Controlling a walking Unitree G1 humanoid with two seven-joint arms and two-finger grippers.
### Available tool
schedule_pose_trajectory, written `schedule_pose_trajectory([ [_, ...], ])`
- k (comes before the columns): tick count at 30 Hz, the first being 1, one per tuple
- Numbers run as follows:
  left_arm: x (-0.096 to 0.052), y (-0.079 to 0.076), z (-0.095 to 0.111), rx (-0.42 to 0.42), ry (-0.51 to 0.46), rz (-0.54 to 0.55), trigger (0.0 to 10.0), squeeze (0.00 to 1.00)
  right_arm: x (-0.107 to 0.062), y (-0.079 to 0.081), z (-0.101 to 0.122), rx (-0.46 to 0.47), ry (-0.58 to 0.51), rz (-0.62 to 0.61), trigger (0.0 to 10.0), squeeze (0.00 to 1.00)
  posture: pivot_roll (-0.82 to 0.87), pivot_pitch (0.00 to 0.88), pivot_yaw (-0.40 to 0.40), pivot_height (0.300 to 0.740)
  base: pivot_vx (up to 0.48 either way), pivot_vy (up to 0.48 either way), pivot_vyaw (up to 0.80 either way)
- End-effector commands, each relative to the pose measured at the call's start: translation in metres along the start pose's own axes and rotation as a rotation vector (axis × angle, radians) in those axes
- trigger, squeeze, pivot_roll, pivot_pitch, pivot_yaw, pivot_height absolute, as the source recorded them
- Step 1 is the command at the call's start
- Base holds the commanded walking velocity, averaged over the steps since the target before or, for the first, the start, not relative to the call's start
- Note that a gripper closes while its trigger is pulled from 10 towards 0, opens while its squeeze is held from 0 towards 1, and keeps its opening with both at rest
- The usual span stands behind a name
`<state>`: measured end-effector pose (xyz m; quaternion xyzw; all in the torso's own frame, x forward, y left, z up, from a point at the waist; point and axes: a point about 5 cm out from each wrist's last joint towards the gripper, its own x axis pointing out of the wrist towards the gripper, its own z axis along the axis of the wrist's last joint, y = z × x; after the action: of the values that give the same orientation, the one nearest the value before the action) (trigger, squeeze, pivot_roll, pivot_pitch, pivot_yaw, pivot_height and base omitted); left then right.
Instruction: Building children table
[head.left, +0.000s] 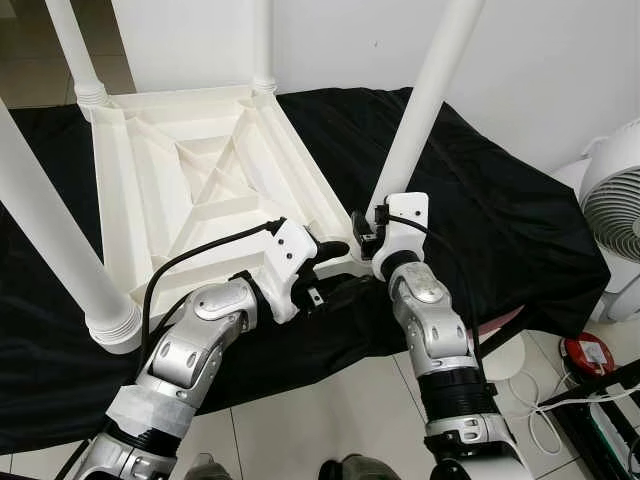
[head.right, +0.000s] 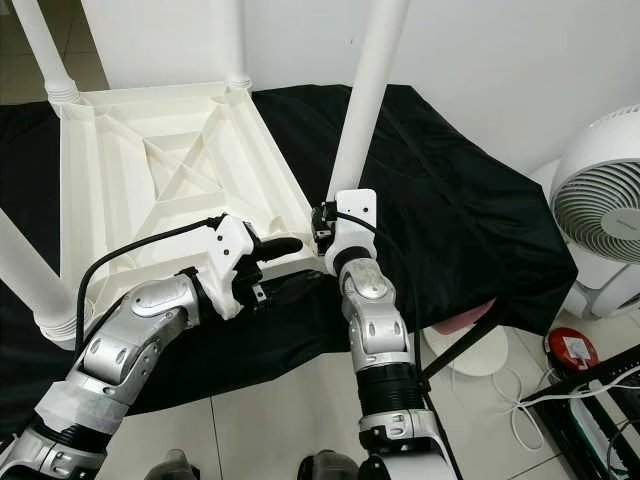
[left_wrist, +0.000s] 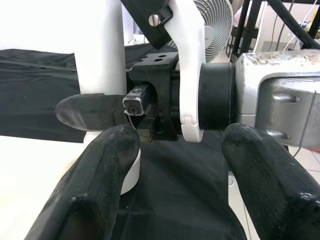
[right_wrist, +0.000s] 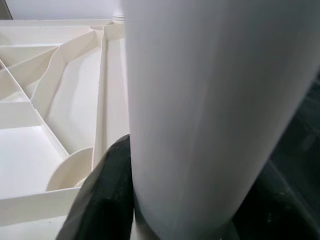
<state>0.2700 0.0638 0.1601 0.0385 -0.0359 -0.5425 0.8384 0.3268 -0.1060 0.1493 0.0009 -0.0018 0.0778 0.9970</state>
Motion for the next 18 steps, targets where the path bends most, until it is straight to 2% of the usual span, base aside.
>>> schedule_pose_trajectory([
  [1, -0.001, 0.001, -0.004, -0.005, 0.013, 0.015, 10.0, 0.00, -0.002, -0.004, 0.003, 0.001, -0.017, -0.009, 10.0, 1.00, 0.04, 0.000, -0.097, 0.740, 0.000, 0.000, 0.00],
  [7, -0.001, 0.002, -0.004, -0.003, 0.015, 0.016, 10.0, 0.00, -0.007, -0.007, 0.008, 0.012, -0.024, -0.018, 10.0, 1.00, 0.04, 0.000, -0.096, 0.740, 0.000, 0.000, 0.00],
  [9, -0.002, 0.002, -0.006, 0.000, 0.022, 0.018, 10.0, 0.00, -0.012, -0.014, 0.010, 0.018, -0.023, -0.008, 10.0, 1.00, 0.04, 0.000, -0.093, 0.740, 0.000, 0.000, 0.00],
  [10, -0.003, 0.002, -0.007, 0.003, 0.024, 0.023, 10.0, 0.00, -0.014, -0.021, 0.008, 0.031, -0.021, 0.036, 10.0, 1.00, 0.04, 0.000, -0.093, 0.740, 0.000, 0.000, 0.00],
  [11, -0.004, 0.002, -0.007, 0.006, 0.026, 0.027, 10.0, 0.00, -0.015, -0.025, 0.006, 0.041, -0.020, 0.066, 10.0, 0.00, 0.04, 0.000, -0.093, 0.740, 0.000, 0.000, 0.00],
  [14, -0.005, 0.003, -0.008, 0.016, 0.030, 0.036, 10.0, 0.00, -0.017, -0.033, 0.003, 0.048, -0.013, 0.127, 10.0, 0.00, 0.04, 0.000, -0.091, 0.740, 0.000, 0.000, 0.00],
  [18, -0.007, 0.003, -0.010, 0.013, 0.047, 0.044, 10.0, 0.00, -0.021, -0.052, 0.005, -0.060, -0.052, 0.241, 10.0, 0.00, 0.04, 0.000, -0.090, 0.740, 0.000, 0.000, 0.00],
])
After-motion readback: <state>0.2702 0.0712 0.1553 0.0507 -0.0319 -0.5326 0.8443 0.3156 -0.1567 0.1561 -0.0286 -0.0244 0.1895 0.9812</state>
